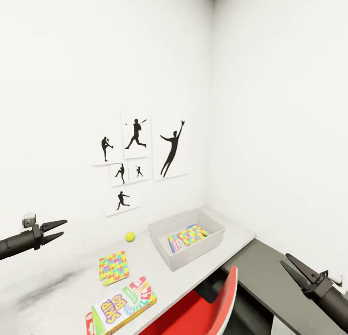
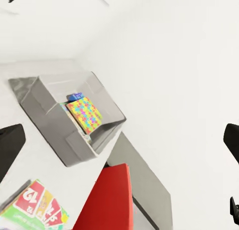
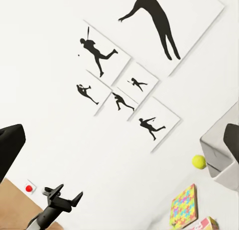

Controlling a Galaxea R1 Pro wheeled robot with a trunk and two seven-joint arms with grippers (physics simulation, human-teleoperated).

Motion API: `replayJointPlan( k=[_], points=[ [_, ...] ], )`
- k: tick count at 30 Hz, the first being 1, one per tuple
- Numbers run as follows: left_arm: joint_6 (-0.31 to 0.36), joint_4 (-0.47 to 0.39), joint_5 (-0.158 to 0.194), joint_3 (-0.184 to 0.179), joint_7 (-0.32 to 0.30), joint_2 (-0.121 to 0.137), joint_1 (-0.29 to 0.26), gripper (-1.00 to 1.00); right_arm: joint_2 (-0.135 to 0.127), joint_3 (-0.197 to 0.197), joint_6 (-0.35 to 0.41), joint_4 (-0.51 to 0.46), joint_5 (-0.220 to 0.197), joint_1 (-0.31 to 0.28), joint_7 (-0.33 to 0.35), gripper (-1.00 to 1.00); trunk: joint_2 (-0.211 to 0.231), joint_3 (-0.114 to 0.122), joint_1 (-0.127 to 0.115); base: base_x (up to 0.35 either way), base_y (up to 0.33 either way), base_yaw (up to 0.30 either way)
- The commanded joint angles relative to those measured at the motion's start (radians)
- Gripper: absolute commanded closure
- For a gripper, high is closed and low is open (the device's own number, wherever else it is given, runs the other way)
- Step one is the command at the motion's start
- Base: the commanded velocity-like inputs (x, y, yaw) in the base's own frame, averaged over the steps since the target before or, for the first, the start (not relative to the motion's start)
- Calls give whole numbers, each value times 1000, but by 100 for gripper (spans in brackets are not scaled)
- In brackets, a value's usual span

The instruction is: Put all the toys in the child's room - the three board games (two on the bed and one on the table), the two jigsaw puzzles on the table, and the tennis ball on the table - inside the toy box on the table in the child's room.

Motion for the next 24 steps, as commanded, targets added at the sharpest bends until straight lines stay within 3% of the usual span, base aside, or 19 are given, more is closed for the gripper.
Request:
replayJointPlan(
  k=[1,24],
  points=[
    [8,1,2,0,-1,0,-1,-100,0,-1,5,-1,-4,1,0,-100,0,-1,1,107,192,285],
    [5,1,3,0,-1,-1,-1,-100,-2,0,7,-1,-4,1,-1,-100,0,-19,1,16,38,262]
  ],
)
